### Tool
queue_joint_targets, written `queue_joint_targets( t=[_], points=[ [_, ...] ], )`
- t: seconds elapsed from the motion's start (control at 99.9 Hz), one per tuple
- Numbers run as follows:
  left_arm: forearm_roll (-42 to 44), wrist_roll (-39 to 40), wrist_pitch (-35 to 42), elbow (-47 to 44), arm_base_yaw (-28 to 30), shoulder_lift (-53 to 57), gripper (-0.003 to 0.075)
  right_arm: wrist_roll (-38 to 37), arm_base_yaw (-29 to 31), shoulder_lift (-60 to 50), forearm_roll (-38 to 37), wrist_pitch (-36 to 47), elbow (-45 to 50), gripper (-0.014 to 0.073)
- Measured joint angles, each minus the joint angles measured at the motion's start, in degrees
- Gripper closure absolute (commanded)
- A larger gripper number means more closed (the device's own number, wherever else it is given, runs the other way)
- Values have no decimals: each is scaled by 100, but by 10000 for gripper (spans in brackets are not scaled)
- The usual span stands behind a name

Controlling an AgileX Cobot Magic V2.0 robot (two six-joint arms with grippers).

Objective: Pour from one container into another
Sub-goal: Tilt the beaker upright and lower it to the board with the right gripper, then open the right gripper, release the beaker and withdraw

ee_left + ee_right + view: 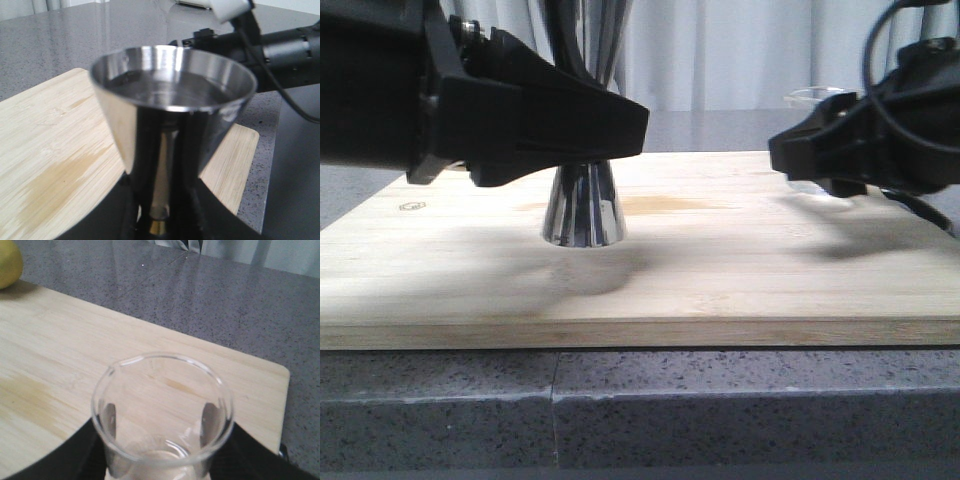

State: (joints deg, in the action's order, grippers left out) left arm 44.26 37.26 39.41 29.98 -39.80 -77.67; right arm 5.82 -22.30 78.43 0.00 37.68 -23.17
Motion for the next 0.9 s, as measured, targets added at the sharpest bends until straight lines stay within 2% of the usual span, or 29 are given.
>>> queue_joint_targets(
  t=[0.651, 0.901],
  points=[
    [0, 9, 0, 0, 0, 0, 739, -345, 0, -275, -1116, -125, 275, 430],
    [0, 9, 0, 0, 0, 0, 739, -345, 12, -279, -1151, 172, 499, 430]
  ],
)
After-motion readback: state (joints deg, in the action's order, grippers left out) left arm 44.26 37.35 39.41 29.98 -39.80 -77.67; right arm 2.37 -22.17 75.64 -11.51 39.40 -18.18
